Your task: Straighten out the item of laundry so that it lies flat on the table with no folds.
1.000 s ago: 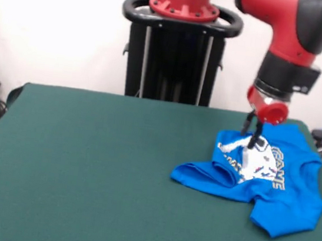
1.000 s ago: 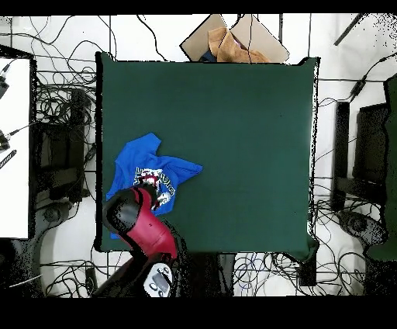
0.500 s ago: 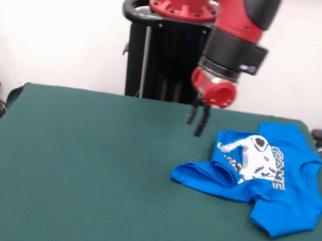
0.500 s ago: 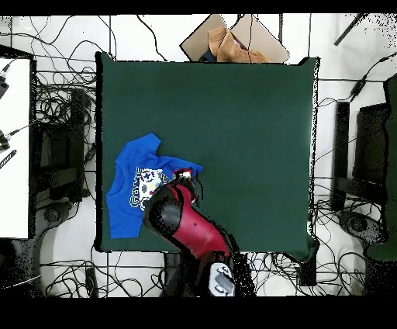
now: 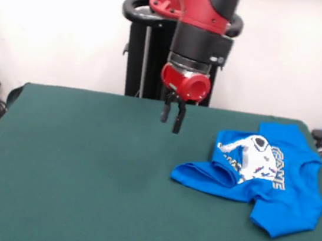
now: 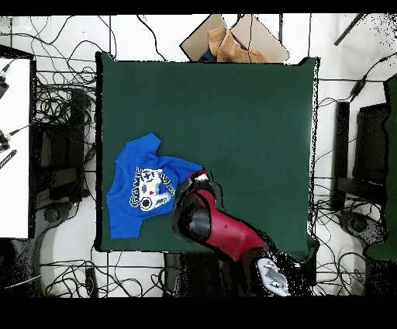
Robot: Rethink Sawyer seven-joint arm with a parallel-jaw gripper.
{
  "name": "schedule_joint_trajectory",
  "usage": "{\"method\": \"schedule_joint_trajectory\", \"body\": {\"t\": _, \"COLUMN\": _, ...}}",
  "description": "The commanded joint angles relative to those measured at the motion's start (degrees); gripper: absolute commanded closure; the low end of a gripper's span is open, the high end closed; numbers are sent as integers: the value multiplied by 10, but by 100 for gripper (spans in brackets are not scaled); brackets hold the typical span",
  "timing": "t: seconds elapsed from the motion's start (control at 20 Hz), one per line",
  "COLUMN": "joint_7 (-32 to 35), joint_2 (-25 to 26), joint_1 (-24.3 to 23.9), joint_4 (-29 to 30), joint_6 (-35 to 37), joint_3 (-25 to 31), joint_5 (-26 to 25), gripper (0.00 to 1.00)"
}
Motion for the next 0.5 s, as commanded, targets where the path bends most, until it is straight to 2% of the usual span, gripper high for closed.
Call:
{"method": "schedule_joint_trajectory", "body": {"t": 0.05, "joint_7": -120, "joint_2": -40, "joint_1": -162, "joint_4": 45, "joint_6": 152, "joint_3": 238, "joint_5": -182, "gripper": 0}}
{"method": "schedule_joint_trajectory", "body": {"t": 0.25, "joint_7": -161, "joint_2": -77, "joint_1": -193, "joint_4": 54, "joint_6": 216, "joint_3": 245, "joint_5": -249, "gripper": 0}}
{"method": "schedule_joint_trajectory", "body": {"t": 0.5, "joint_7": -158, "joint_2": -90, "joint_1": -224, "joint_4": 33, "joint_6": 260, "joint_3": 294, "joint_5": -298, "gripper": 0}}
